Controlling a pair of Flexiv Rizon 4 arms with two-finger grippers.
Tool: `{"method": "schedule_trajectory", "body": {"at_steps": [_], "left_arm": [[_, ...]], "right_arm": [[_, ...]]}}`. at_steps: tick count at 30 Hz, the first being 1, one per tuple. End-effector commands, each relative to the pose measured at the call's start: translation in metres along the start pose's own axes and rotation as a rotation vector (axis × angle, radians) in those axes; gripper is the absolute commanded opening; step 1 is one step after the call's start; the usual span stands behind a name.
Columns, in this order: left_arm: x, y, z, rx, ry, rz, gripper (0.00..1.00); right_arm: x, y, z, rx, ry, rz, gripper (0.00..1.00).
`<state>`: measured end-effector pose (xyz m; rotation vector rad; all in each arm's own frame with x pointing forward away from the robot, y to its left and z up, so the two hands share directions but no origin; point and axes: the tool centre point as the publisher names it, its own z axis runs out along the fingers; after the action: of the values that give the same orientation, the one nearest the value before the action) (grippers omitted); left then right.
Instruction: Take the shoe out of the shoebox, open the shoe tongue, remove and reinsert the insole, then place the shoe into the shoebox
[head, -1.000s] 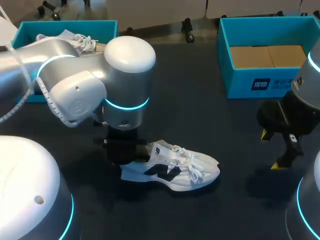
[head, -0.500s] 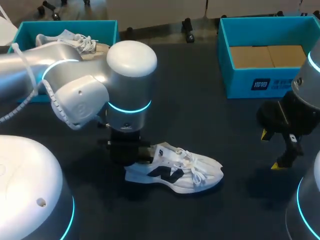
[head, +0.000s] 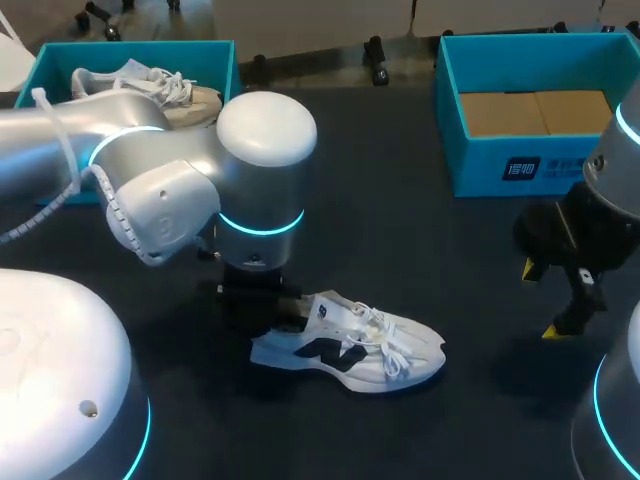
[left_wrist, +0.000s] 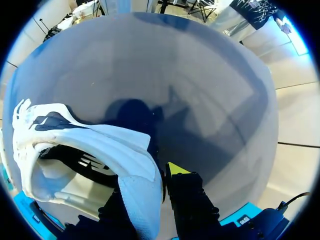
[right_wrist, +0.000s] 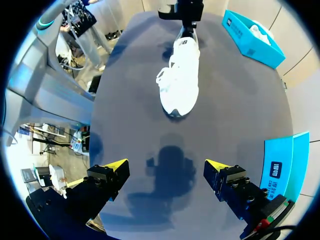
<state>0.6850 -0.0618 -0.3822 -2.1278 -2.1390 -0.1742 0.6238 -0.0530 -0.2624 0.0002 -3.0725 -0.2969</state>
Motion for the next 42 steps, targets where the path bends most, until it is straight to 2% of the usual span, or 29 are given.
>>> {"method": "schedule_trajectory", "body": {"at_steps": [1,13,14,17,18,19,21,22,23,28,34,42], "left_arm": [[-0.006,0.001,0.002,-0.007,0.010,0.000,0.00],[-0.012,0.005,0.006,0.001,0.009,0.036,0.00],[-0.012,0.005,0.006,0.001,0.009,0.037,0.27],[-0.012,0.005,0.006,0.002,0.007,0.040,0.51],[-0.012,0.005,0.004,0.003,-0.004,0.035,0.71],[-0.011,0.004,0.002,0.008,-0.017,0.037,0.83],[-0.010,0.003,-0.002,0.002,-0.029,0.037,0.87],[-0.008,0.001,-0.006,-0.001,-0.041,0.041,0.97],[-0.007,-0.001,-0.010,-0.005,-0.052,0.046,1.00],[0.000,-0.013,-0.037,-0.016,-0.126,0.045,1.00],[0.011,-0.028,-0.072,0.016,-0.222,-0.028,1.00],[0.034,-0.033,-0.104,0.151,-0.381,-0.202,1.00]], "right_arm": [[0.000,0.000,0.001,0.002,-0.001,0.000,1.00],[0.000,0.000,0.001,0.002,-0.001,0.000,1.00],[0.000,0.000,0.001,0.002,-0.001,0.000,1.00],[0.000,0.000,0.001,0.002,-0.001,0.000,1.00],[0.000,0.000,0.001,0.002,-0.001,0.000,1.00],[0.000,0.000,0.001,0.002,-0.001,0.000,1.00],[0.000,0.000,0.001,0.002,-0.001,0.000,1.00],[0.000,0.000,0.001,0.002,-0.001,0.000,1.00],[0.000,0.000,0.001,0.002,-0.001,0.000,1.00],[0.000,0.000,0.001,0.002,-0.001,0.000,1.00],[0.000,0.000,0.001,0.002,-0.001,0.000,1.00],[0.000,0.000,0.001,0.002,-0.001,0.000,1.00]]}}
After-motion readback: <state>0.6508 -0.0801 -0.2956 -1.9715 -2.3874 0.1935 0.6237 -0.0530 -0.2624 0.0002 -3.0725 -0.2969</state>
